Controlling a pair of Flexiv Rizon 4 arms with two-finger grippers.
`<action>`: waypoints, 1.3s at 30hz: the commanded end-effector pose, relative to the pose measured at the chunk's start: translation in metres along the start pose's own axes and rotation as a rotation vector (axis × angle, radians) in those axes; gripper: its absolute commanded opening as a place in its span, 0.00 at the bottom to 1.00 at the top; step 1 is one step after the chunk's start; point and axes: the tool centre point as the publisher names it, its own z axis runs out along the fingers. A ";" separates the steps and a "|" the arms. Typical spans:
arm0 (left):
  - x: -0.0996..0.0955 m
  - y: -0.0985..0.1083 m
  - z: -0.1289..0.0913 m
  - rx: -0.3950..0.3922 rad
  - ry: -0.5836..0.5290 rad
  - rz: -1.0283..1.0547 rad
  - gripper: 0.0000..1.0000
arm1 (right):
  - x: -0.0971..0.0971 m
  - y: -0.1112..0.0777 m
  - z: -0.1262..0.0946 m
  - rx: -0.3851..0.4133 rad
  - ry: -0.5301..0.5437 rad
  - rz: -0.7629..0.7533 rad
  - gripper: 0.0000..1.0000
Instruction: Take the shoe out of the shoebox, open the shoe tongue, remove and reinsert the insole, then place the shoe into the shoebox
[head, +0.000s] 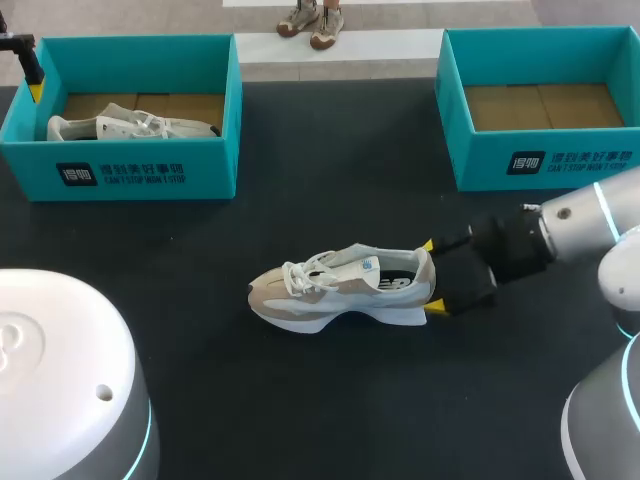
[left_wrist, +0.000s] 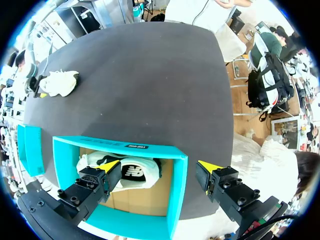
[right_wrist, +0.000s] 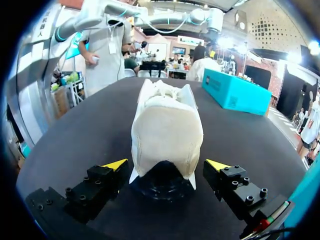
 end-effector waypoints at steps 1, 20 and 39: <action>0.000 -0.001 0.000 -0.002 0.002 0.000 1.00 | -0.001 0.001 0.016 -0.003 -0.003 0.001 1.00; 0.000 -0.001 0.000 -0.002 0.002 0.000 1.00 | 0.003 0.002 0.057 -0.058 0.019 0.024 0.00; 0.000 -0.001 0.000 -0.002 0.002 0.000 1.00 | 0.006 0.001 0.056 -0.042 0.004 0.035 0.00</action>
